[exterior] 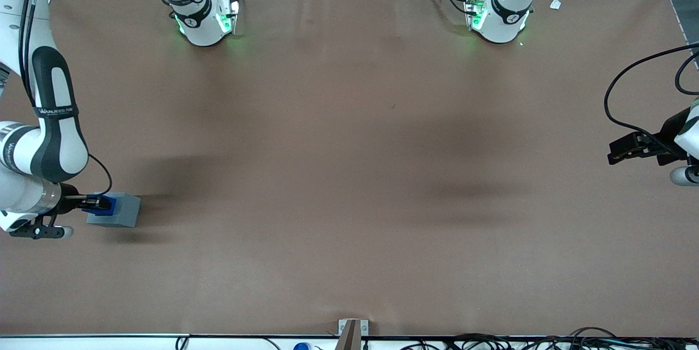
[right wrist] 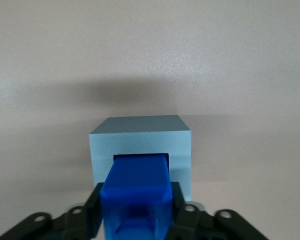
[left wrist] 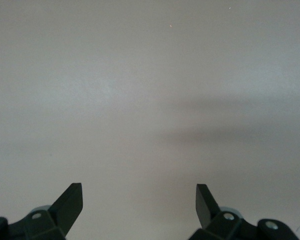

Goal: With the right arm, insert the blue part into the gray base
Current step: 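Lower the blue block into the gray base's hole, pressing down, then open the right gripper and raise it away from the base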

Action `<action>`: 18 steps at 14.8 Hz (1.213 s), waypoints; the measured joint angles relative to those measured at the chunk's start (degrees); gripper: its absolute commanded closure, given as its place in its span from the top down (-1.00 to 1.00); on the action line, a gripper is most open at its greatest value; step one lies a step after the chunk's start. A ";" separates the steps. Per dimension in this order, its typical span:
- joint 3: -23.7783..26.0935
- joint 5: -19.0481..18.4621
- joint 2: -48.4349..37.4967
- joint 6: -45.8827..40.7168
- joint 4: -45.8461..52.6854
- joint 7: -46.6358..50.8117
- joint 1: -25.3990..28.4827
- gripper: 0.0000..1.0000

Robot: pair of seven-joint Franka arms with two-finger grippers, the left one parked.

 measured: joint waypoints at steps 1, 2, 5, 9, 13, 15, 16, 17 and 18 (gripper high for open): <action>0.00 0.00 0.00 0.03 0.01 0.00 0.00 1.00; 0.00 0.00 0.00 0.07 0.06 0.00 0.00 1.00; 0.20 0.00 -0.08 -0.38 0.76 -0.01 0.15 1.00; 0.98 0.09 -3.32 -7.47 4.18 0.03 0.71 1.00; 1.26 0.17 -9.88 -15.83 7.32 2.12 2.18 1.00; 1.30 0.18 -13.64 -20.18 7.91 5.79 3.39 1.00; 1.32 0.18 -15.75 -22.44 8.13 7.83 4.06 1.00; 1.34 0.18 -17.95 -24.30 8.26 9.04 4.69 1.00; 1.35 0.19 -20.23 -26.24 8.31 9.67 5.29 1.00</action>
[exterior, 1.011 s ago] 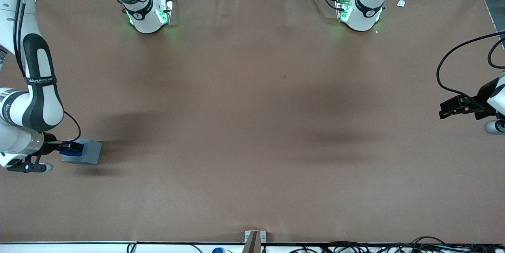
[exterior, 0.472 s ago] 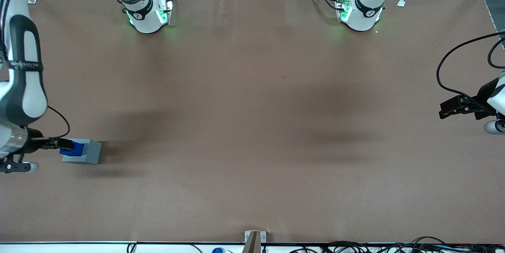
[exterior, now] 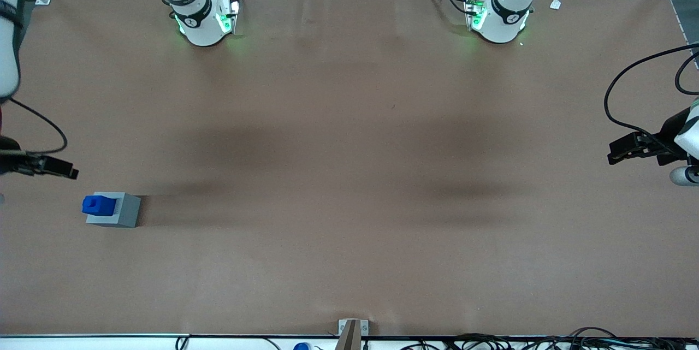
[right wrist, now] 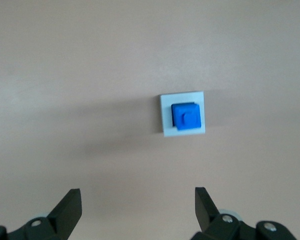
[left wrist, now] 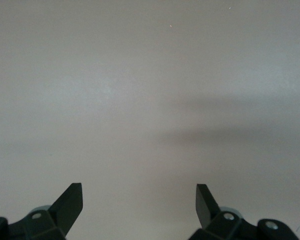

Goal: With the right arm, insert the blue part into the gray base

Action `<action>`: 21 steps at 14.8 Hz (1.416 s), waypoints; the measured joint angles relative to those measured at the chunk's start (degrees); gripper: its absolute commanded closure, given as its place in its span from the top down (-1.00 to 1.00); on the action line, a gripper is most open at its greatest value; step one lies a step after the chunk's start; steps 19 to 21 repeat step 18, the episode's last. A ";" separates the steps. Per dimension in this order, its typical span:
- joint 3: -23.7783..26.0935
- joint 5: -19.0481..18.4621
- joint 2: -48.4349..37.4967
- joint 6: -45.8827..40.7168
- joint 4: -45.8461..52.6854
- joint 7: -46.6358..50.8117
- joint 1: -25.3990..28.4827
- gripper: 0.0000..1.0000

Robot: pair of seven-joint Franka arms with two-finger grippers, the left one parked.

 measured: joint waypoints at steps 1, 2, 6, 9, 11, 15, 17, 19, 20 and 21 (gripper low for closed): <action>0.00 0.00 -2.25 -2.03 -0.02 0.35 0.58 1.00; 0.01 0.01 -4.46 -3.66 -0.10 0.46 1.20 1.00; 0.06 0.01 -13.20 -5.20 -4.86 0.79 3.27 1.00; 0.06 0.01 -19.70 -2.37 -13.46 0.86 3.73 1.00; 0.13 0.01 -22.84 -1.12 -18.16 1.22 4.06 1.00; 1.14 0.01 -25.44 -0.28 -20.83 1.89 4.76 1.00; 1.23 0.01 -25.76 -0.07 -20.36 1.98 4.81 1.00; 1.22 0.01 -25.86 -0.04 -19.83 1.98 4.81 1.00; 1.22 0.01 -25.86 -0.04 -19.83 1.98 4.81 1.00; 1.22 0.01 -25.86 -0.04 -19.83 1.98 4.81 1.00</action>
